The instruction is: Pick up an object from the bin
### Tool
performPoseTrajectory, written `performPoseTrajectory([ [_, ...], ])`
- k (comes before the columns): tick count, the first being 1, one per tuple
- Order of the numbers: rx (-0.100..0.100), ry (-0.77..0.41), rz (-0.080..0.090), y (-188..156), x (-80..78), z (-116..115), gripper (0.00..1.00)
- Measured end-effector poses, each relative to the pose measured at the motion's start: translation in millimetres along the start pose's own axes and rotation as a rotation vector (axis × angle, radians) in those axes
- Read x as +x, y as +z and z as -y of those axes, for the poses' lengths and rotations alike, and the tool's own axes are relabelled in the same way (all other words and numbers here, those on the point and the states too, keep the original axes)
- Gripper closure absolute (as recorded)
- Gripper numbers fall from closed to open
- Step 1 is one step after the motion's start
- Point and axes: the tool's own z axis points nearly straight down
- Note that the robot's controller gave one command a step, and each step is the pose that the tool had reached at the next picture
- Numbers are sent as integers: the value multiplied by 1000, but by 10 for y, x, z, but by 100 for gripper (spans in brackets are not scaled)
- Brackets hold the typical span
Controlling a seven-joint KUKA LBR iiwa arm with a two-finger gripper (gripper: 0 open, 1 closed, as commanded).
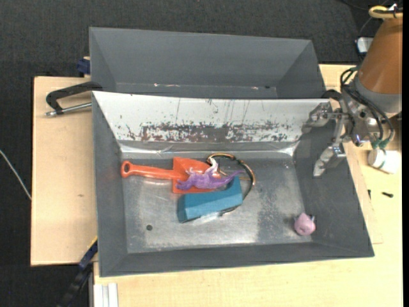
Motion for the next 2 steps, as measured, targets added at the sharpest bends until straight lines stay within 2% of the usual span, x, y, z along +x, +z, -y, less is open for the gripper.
performPoseTrajectory([
  [1, 0, -11, -1, 11, 11, -16, 0],
  [2, 1, -162, 2, -358, 43, -364, 0],
])
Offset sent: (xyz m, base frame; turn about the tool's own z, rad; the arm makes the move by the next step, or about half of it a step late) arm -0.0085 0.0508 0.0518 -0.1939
